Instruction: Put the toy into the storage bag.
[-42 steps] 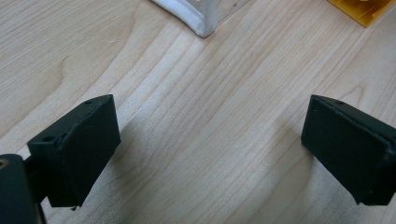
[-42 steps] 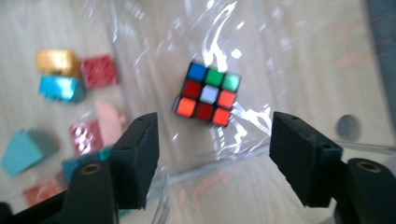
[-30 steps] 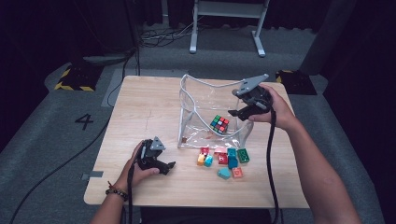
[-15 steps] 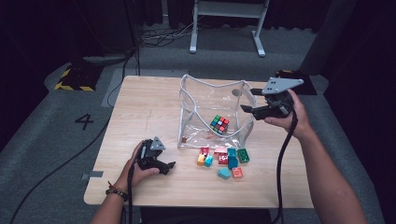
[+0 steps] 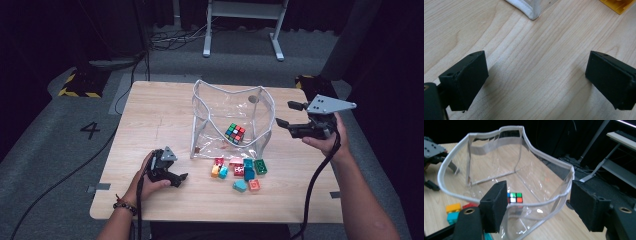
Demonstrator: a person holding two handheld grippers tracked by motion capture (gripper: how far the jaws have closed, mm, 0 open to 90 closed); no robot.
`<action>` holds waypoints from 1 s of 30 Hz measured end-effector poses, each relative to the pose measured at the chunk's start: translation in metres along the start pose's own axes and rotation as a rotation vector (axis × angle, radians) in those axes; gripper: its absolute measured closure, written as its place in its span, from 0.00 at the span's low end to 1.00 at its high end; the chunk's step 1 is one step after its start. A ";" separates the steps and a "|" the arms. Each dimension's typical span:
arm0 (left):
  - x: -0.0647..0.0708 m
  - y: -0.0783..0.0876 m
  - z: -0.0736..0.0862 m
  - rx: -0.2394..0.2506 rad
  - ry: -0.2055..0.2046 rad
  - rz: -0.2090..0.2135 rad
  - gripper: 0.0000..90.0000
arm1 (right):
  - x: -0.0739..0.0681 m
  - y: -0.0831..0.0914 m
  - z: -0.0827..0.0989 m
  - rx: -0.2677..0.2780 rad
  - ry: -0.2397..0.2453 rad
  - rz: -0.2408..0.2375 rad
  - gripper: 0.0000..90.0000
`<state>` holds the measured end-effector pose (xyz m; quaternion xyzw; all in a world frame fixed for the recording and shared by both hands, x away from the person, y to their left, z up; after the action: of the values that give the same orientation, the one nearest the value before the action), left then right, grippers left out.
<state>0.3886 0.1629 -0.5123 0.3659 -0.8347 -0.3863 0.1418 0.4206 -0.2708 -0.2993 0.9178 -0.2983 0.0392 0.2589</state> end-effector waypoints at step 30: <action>0.000 -0.001 0.000 0.010 -0.009 -0.008 0.05 | -0.050 -0.032 0.122 -0.064 -0.203 -0.040 0.29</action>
<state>0.3893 0.1629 -0.5125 0.3683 -0.8358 -0.3844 0.1344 0.3874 -0.2831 -0.4305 0.9141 -0.3055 -0.0686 0.2575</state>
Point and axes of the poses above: each handheld gripper's, and its own axes: y roughly backward along the jaws, z roughly out of its underside, x roughly to its right, the point moved 1 cm from there along -y, roughly forward along the jaws, and after that the axes turned 6 degrees about -z, right-handed, at the moved point
